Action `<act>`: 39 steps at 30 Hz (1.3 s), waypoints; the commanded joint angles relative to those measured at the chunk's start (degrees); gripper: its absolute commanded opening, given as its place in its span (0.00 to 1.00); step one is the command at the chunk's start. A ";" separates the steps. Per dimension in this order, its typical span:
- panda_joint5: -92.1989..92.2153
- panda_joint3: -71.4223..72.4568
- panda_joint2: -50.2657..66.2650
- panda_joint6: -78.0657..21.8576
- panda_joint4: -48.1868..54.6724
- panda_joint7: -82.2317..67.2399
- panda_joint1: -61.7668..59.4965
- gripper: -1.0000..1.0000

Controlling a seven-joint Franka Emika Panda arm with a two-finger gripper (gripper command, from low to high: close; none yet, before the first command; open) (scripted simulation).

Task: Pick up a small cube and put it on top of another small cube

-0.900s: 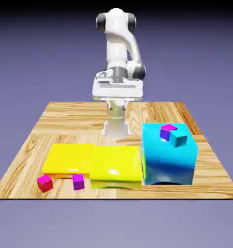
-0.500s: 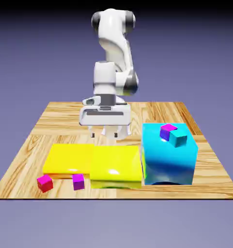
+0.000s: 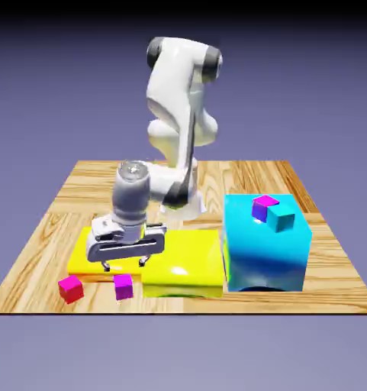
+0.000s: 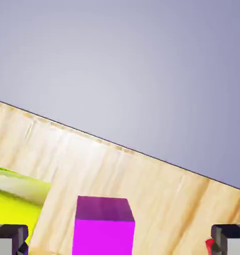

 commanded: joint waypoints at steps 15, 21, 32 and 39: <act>-0.18 -16.63 31.15 -20.07 21.40 -18.67 7.69 0.50; 0.48 -18.54 39.58 -18.92 23.41 -21.82 7.27 0.50; 5.67 -15.32 35.28 -35.09 30.83 -9.58 3.10 0.00; 13.78 -9.13 32.79 -50.52 38.21 7.86 -5.24 0.00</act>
